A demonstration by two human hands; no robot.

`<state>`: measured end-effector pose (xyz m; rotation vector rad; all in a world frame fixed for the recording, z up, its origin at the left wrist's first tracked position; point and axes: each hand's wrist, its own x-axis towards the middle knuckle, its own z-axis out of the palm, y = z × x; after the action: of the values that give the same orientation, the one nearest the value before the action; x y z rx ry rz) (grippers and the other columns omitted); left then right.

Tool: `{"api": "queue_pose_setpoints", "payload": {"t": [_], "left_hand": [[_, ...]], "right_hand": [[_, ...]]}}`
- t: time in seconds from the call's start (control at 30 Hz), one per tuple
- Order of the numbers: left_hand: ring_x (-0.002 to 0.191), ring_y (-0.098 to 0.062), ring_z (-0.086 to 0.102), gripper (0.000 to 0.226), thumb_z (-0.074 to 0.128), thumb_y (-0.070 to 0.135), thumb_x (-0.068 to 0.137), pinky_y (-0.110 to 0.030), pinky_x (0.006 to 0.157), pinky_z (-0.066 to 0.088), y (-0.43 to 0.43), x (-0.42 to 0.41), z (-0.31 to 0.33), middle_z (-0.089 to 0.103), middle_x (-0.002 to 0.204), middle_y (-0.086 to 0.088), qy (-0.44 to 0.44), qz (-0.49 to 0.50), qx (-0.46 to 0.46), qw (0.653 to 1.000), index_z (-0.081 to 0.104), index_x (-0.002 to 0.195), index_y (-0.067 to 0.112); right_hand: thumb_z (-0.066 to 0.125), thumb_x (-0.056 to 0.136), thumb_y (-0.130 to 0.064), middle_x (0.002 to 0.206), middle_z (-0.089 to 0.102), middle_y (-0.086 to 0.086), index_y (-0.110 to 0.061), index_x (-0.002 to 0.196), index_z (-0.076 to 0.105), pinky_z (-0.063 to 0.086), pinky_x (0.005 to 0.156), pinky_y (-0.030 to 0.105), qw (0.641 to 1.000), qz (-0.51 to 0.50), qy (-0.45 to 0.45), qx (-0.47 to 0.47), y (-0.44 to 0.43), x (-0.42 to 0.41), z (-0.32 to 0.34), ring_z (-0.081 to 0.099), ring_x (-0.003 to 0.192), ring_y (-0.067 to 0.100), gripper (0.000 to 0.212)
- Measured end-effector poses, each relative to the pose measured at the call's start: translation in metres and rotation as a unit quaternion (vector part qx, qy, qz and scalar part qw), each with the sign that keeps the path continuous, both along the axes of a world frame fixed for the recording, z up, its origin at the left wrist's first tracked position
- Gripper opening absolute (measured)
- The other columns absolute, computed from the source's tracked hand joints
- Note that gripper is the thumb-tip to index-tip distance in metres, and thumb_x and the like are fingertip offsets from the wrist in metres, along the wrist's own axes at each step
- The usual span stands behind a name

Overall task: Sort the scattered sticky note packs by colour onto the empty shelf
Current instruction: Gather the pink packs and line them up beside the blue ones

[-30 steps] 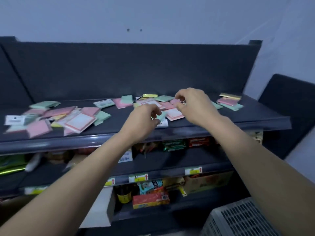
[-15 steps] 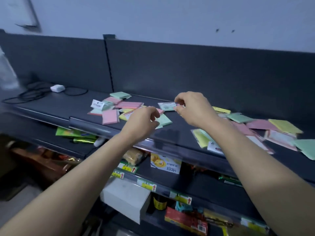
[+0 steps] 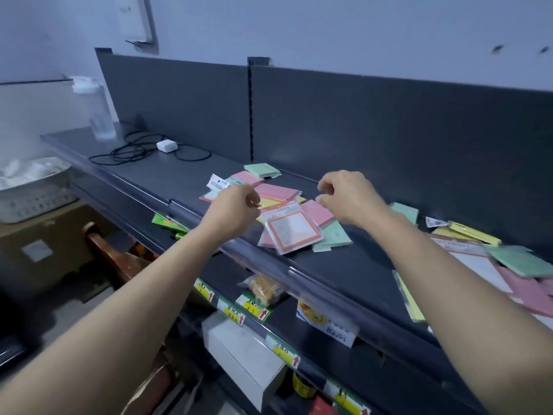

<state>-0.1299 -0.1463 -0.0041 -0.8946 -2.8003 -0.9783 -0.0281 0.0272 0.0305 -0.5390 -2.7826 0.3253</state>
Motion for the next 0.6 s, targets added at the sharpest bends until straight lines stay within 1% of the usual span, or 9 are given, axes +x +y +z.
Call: {"api": "queue_pose_setpoints", "payload": {"t": [0.07,0.13,0.2,0.27,0.33,0.43,0.5,0.53,0.6], "left_hand": [[0.077,-0.019,0.050,0.019,0.058,0.009,0.086,-0.027,0.058,0.036,0.001,-0.018,-0.004,0.062,0.092,-0.004,-0.001,0.015,0.003,1.000,0.062,0.105,0.008],[0.085,-0.023,0.053,0.021,0.058,0.010,0.086,-0.027,0.067,0.040,0.000,-0.041,-0.008,0.061,0.097,-0.005,0.004,0.043,0.013,0.999,0.062,0.107,0.008],[0.096,-0.029,0.055,0.024,0.057,0.011,0.087,-0.031,0.078,0.043,-0.002,-0.069,-0.010,0.061,0.107,-0.010,0.008,0.066,0.016,0.998,0.061,0.110,0.007],[0.102,-0.032,0.054,0.027,0.057,0.012,0.086,-0.032,0.079,0.042,-0.005,-0.101,-0.012,0.058,0.115,-0.013,0.008,0.083,0.008,0.996,0.059,0.112,0.006],[0.103,-0.035,0.052,0.025,0.058,0.013,0.085,-0.033,0.079,0.043,-0.007,-0.133,-0.014,0.055,0.116,-0.014,0.003,0.099,-0.002,0.995,0.059,0.109,0.005],[0.099,-0.035,0.051,0.017,0.060,0.021,0.085,-0.037,0.079,0.046,-0.002,-0.171,-0.018,0.055,0.105,-0.013,-0.026,0.102,-0.033,0.994,0.054,0.089,0.006],[0.091,-0.033,0.052,0.027,0.062,0.029,0.085,-0.034,0.070,0.041,0.005,-0.189,-0.022,0.056,0.090,-0.011,-0.058,0.090,-0.061,0.992,0.049,0.076,0.008],[0.090,-0.032,0.054,0.029,0.062,0.032,0.085,-0.033,0.069,0.039,0.008,-0.196,-0.024,0.057,0.085,-0.010,-0.070,0.085,-0.069,0.992,0.049,0.074,0.008],[0.090,-0.032,0.057,0.028,0.063,0.034,0.085,-0.034,0.072,0.041,0.015,-0.208,-0.027,0.059,0.080,-0.007,-0.080,0.071,-0.068,0.992,0.052,0.077,0.009]], "right_hand": [[0.056,0.089,-0.019,0.109,0.064,0.005,-0.018,0.109,0.064,0.049,0.085,0.035,1.000,-0.002,-0.007,-0.001,0.003,-0.015,-0.001,0.058,0.099,0.029,0.022],[0.057,0.089,-0.021,0.107,0.064,0.006,-0.017,0.108,0.064,0.050,0.084,0.035,1.000,-0.006,-0.005,-0.001,0.005,-0.030,0.000,0.058,0.098,0.029,0.020],[0.057,0.090,-0.022,0.105,0.064,0.006,-0.017,0.107,0.064,0.050,0.082,0.036,1.000,-0.012,-0.003,-0.003,0.005,-0.047,0.000,0.058,0.096,0.029,0.020],[0.057,0.089,-0.021,0.104,0.065,0.006,-0.016,0.106,0.064,0.051,0.081,0.036,1.000,-0.017,-0.008,-0.004,0.004,-0.066,0.000,0.058,0.095,0.029,0.019],[0.057,0.089,-0.021,0.104,0.065,0.006,-0.015,0.106,0.064,0.051,0.081,0.037,1.000,-0.022,-0.016,-0.007,0.001,-0.086,-0.001,0.059,0.094,0.029,0.019],[0.059,0.090,-0.024,0.109,0.065,0.006,-0.016,0.109,0.063,0.051,0.085,0.038,0.999,-0.029,-0.027,-0.014,-0.002,-0.113,-0.003,0.059,0.098,0.028,0.021],[0.060,0.090,-0.026,0.111,0.065,0.006,-0.016,0.111,0.063,0.051,0.087,0.038,0.999,-0.037,-0.035,-0.020,-0.004,-0.130,-0.005,0.059,0.100,0.028,0.024],[0.061,0.089,-0.026,0.111,0.065,0.006,-0.016,0.111,0.063,0.051,0.087,0.039,0.998,-0.041,-0.039,-0.024,-0.005,-0.137,-0.006,0.059,0.100,0.028,0.024],[0.062,0.088,-0.028,0.109,0.065,0.007,-0.013,0.109,0.064,0.051,0.088,0.039,0.997,-0.047,-0.055,-0.035,-0.006,-0.150,-0.008,0.060,0.098,0.028,0.026]]}}
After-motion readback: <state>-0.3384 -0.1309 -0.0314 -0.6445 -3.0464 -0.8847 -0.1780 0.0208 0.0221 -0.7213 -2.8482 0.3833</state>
